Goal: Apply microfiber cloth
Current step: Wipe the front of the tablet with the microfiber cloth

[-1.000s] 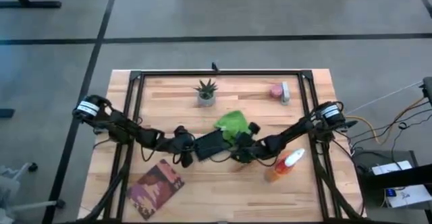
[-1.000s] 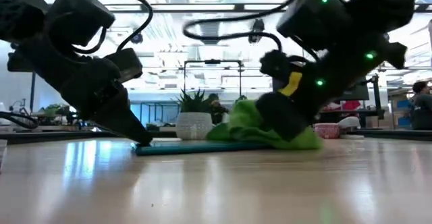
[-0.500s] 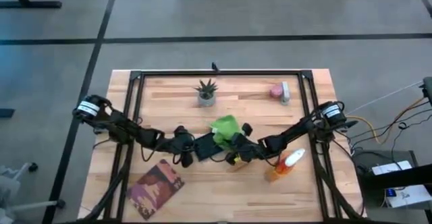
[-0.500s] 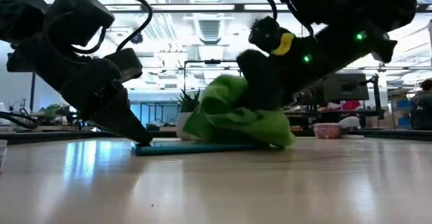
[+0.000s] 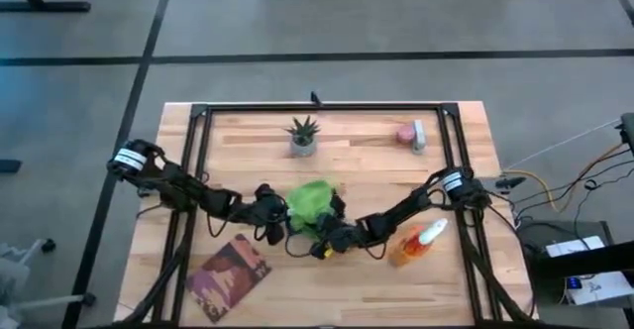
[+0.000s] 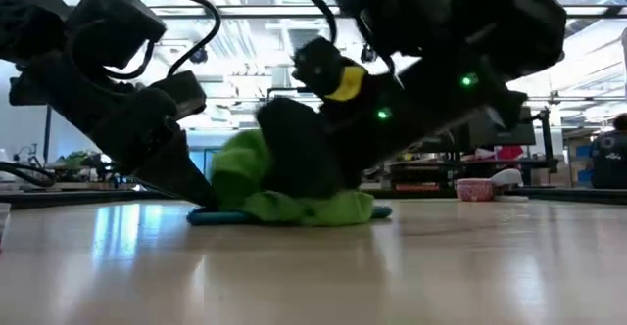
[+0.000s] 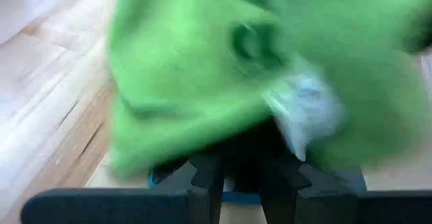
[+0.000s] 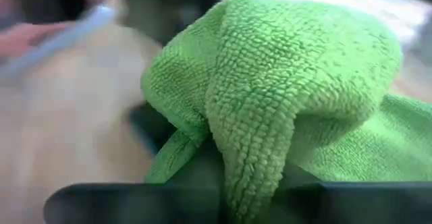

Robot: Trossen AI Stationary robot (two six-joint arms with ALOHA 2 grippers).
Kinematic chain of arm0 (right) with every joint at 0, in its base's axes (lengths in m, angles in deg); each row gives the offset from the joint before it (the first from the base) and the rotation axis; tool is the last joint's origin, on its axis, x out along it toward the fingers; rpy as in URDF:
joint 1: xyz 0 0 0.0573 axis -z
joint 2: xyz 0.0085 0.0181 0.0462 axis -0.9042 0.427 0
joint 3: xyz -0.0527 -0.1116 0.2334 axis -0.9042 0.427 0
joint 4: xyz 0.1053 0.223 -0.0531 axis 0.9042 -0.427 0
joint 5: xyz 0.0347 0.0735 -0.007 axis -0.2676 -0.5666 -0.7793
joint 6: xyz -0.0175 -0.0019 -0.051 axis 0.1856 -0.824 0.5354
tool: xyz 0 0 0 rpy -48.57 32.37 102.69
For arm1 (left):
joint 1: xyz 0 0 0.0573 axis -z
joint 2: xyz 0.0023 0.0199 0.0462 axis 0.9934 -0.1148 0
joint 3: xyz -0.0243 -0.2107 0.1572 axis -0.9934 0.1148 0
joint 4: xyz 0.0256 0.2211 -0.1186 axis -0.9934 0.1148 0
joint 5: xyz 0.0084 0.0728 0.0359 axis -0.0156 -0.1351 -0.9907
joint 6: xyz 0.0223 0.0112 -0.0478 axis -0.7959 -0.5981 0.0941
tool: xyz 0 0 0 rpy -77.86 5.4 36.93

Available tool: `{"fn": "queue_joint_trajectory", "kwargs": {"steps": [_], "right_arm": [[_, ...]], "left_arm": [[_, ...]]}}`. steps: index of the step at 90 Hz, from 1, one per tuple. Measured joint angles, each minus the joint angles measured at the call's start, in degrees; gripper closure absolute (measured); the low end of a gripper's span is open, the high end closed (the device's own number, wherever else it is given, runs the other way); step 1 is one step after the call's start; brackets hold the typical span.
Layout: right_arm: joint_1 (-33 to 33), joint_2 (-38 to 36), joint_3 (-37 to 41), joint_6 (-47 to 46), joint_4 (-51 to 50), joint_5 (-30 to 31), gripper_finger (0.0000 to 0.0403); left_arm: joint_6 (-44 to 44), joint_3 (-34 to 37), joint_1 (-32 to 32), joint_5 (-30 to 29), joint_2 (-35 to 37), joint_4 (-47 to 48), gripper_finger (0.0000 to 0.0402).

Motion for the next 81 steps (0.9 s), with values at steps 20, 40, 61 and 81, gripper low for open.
{"fn": "queue_joint_trajectory", "kwargs": {"steps": [20, 40, 61, 81], "right_arm": [[-3.0, -1.2, 4.2, -7.2, -3.3, 7.1, 0.04], [-5.1, -4.3, 11.2, -15.6, -4.4, 12.5, 0.04], [-4.9, -11.2, 16.5, -17.6, -12.7, 18.6, 0.04], [-4.4, -17.1, 18.1, -22.4, -23.0, 24.1, 0.04]], "left_arm": [[-0.5, -0.1, -0.1, -1.3, 0.0, 0.7, 0.0342], [0.0, -0.1, 0.0, -1.5, 0.0, 1.3, 0.0342], [-1.4, -0.1, 0.1, -1.3, 0.0, 1.4, 0.0342], [-1.5, -0.1, 0.1, -0.9, 0.1, 1.5, 0.0342]]}}
